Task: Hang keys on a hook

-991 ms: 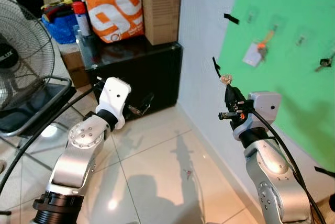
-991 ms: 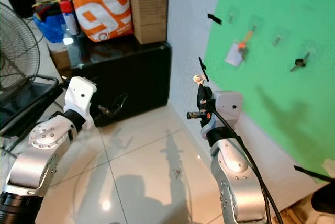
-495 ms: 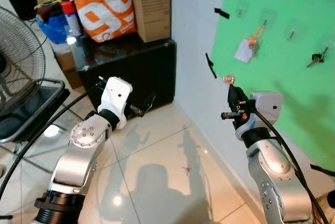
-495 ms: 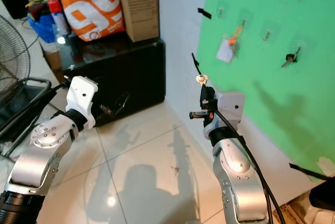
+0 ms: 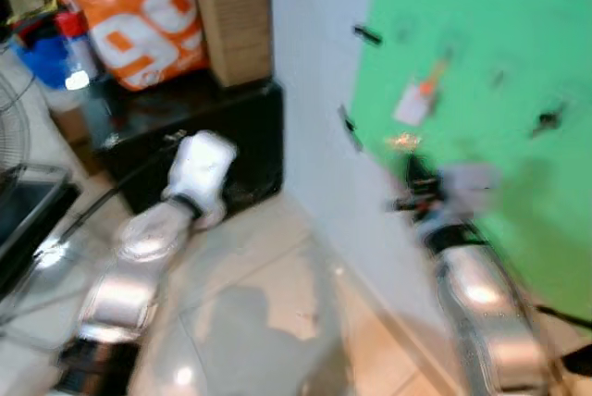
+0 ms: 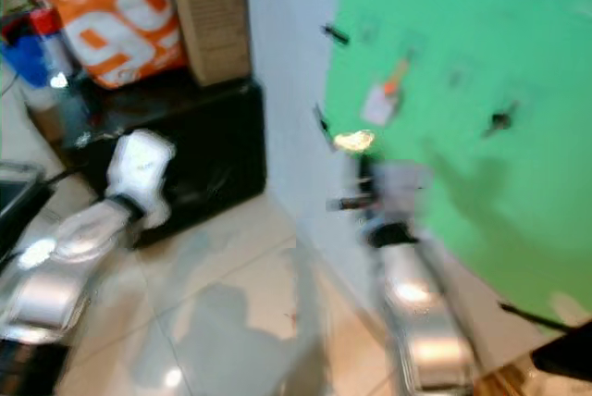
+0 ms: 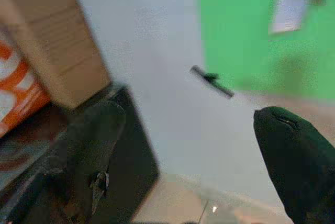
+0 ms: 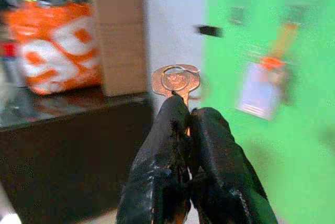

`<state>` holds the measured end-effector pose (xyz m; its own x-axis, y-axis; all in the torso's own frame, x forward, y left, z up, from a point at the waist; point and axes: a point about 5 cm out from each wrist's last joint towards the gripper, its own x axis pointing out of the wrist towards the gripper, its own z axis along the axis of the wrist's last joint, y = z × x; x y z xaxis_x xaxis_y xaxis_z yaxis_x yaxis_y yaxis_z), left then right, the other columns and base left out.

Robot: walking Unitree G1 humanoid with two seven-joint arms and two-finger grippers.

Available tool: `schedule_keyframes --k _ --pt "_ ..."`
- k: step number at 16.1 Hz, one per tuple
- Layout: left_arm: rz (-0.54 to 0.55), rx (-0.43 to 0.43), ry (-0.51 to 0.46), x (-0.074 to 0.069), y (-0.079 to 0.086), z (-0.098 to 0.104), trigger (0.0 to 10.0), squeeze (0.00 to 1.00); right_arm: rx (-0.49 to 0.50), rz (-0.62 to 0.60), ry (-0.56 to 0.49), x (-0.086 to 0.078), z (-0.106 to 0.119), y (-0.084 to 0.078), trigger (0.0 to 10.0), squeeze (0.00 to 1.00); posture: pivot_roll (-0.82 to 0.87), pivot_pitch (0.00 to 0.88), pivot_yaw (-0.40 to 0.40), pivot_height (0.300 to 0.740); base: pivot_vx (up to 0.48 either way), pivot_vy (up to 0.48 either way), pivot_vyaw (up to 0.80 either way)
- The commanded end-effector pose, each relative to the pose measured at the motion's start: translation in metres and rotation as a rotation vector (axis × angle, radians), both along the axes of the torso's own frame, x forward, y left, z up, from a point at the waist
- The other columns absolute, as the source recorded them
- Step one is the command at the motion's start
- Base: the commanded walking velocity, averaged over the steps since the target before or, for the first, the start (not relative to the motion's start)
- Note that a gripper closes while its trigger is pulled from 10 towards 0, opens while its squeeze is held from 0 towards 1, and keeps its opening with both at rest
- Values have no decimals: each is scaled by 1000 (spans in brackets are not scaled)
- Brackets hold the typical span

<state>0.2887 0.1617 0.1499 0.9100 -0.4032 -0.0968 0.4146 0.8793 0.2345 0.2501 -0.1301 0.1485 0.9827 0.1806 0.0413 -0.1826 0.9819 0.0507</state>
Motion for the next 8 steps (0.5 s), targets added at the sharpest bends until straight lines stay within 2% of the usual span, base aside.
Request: schedule_keyframes --k 1,2,8 --pt "-37 -10 -16 0 -9 5 10000 0 -12 -35 -7 0 2 -10 10000 0 -107 0 32 732 330 0 0" --pt "-40 -10 -14 0 -9 5 10000 0 -14 -36 -3 0 1 -10 10000 0 -106 0 33 732 330 0 0" --pt "-81 -5 4 -2 -12 3 10000 0 -13 -42 -1 0 1 -11 10000 0 -112 0 40 732 331 0 -800"
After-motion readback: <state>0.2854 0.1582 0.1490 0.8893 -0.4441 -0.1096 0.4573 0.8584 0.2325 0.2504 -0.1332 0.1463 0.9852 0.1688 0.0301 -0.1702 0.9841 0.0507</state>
